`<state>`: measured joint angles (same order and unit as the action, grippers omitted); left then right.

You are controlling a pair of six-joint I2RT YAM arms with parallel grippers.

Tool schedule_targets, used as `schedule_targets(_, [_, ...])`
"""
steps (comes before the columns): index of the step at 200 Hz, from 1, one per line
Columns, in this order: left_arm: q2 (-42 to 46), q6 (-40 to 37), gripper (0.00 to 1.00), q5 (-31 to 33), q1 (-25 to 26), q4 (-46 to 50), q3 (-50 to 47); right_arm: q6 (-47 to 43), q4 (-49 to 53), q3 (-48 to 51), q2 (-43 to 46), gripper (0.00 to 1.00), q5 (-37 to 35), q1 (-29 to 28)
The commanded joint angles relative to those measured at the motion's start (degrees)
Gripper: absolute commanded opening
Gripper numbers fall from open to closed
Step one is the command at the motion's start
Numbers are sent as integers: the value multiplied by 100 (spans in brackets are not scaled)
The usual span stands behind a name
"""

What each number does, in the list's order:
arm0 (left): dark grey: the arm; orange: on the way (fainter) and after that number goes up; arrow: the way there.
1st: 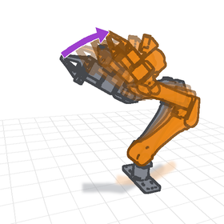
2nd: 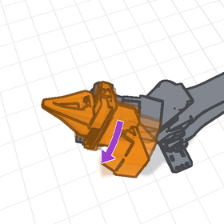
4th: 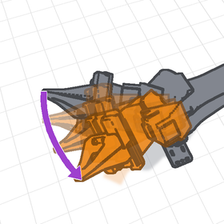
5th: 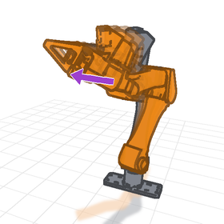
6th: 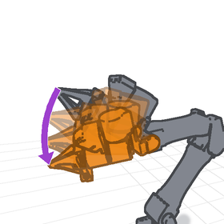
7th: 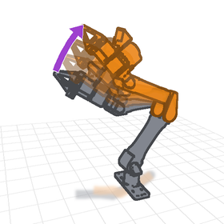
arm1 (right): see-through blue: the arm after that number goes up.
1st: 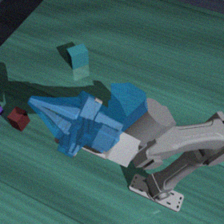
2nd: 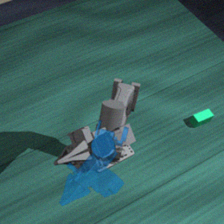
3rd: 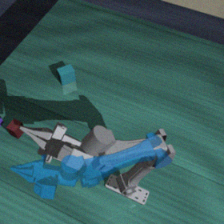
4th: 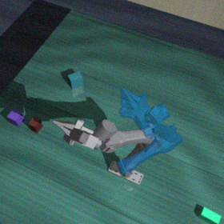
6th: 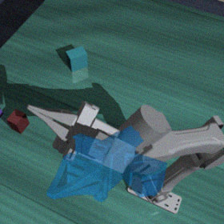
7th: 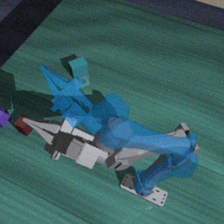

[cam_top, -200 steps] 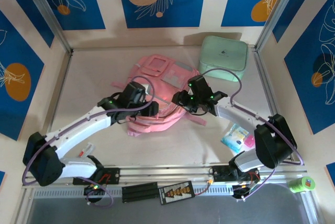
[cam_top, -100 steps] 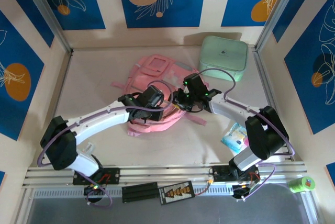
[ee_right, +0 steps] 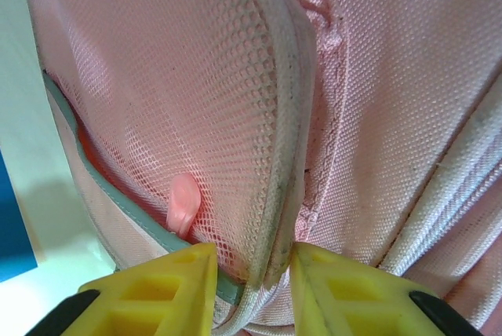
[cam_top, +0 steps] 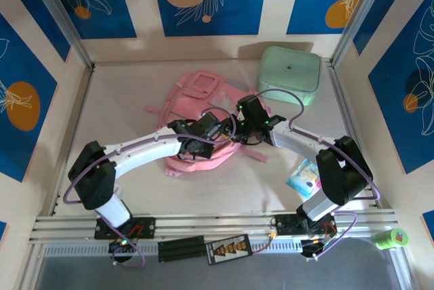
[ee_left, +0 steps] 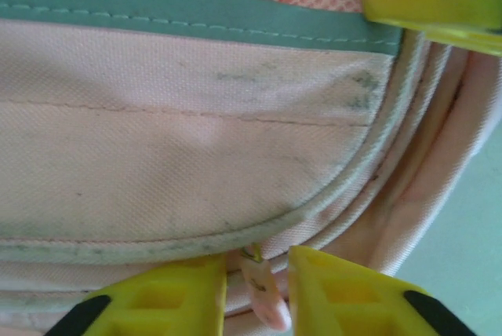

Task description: Pack books, pencil case, and school supplies into a backpack

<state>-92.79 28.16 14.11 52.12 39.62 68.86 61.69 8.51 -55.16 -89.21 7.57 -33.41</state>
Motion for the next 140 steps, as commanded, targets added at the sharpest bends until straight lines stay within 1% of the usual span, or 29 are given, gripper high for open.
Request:
schedule_targets(1, [-41, -13, 19, 315, 54, 292, 121, 56, -49, -136, -70, 27, 135, -28])
schedule_targets(12, [-29, -25, 14, 328, 51, 292, 108, 69, -48, -130, -79, 26, 106, -21])
schedule_targets(24, [-2, 9, 0, 417, 49, 347, 121, 63, -54, -136, -71, 22, 71, -8])
schedule_targets(54, [227, 0, 0, 553, -12, 256, 2, -3, 18, -185, -44, 12, -141, 19])
schedule_targets(75, [410, -52, 0, 527, -147, 188, -164, -101, 139, -262, -52, 8, -340, 44])
schedule_targets(88, [544, -83, 0, 475, -301, 183, -302, -204, 235, -317, -69, 3, -456, 45])
schedule_targets(103, [756, -129, 0, 500, -502, 217, -490, -372, 451, -431, -105, 1, -636, 53])
schedule_targets(120, [1074, -230, 0, 469, -844, 233, -738, -535, 668, -522, -121, 0, -853, 86])
schedule_targets(140, [1430, -401, 0, 23, -1285, 49, -1031, -686, 688, -564, -105, 0, -907, 186])
